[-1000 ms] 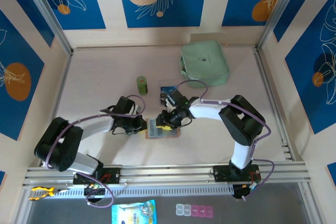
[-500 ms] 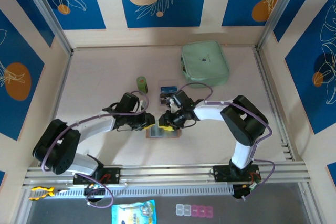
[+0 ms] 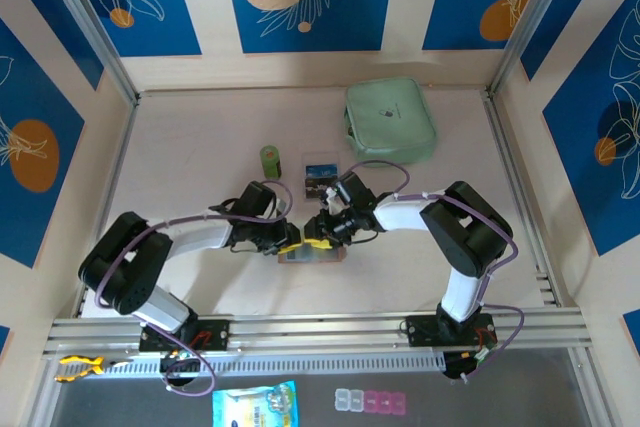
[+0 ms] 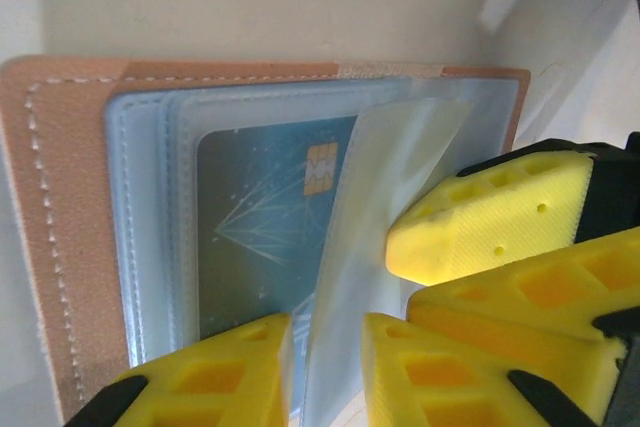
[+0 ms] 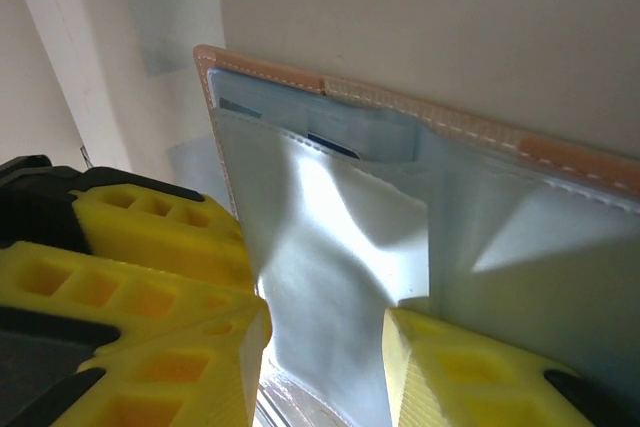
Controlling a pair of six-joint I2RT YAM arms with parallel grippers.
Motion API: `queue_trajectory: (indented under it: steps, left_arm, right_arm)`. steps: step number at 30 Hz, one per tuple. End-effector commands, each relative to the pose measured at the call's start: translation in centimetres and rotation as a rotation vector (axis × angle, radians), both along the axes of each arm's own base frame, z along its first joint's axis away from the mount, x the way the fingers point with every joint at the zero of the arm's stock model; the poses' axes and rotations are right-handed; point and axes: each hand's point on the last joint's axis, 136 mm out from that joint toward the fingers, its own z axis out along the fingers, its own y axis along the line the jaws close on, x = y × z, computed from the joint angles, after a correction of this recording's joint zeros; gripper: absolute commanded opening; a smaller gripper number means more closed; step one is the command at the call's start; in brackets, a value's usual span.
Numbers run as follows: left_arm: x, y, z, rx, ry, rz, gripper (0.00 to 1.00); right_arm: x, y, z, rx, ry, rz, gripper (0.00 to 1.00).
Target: Take the credit cards out of the card holder
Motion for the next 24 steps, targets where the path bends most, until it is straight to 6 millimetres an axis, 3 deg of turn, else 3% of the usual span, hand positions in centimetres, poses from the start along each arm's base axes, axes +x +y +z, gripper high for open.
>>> queue_trajectory:
  steps: [1, 7, 14, 24]
  left_arm:
    - [1.0, -1.2, 1.3, -0.03, -0.037, -0.005, 0.22]
    - [1.3, -1.6, 2.6, -0.042, -0.059, -0.009, 0.22]
    - [1.4, -3.0, 4.2, -0.061, -0.08, -0.041, 0.28]
    - [1.6, -7.8, 4.1, -0.092, -0.073, -0.118, 0.45]
  right_arm:
    - [-0.5, -0.3, 0.4, 0.017, 0.02, -0.004, 0.38]
    - [0.1, -0.8, 2.9, 0.024, -0.047, -0.026, 0.4]
    - [1.1, -3.0, 5.5, -0.018, -0.138, -0.072, 0.4]
    - [1.6, -6.9, 7.2, -0.08, -0.194, -0.151, 0.41]
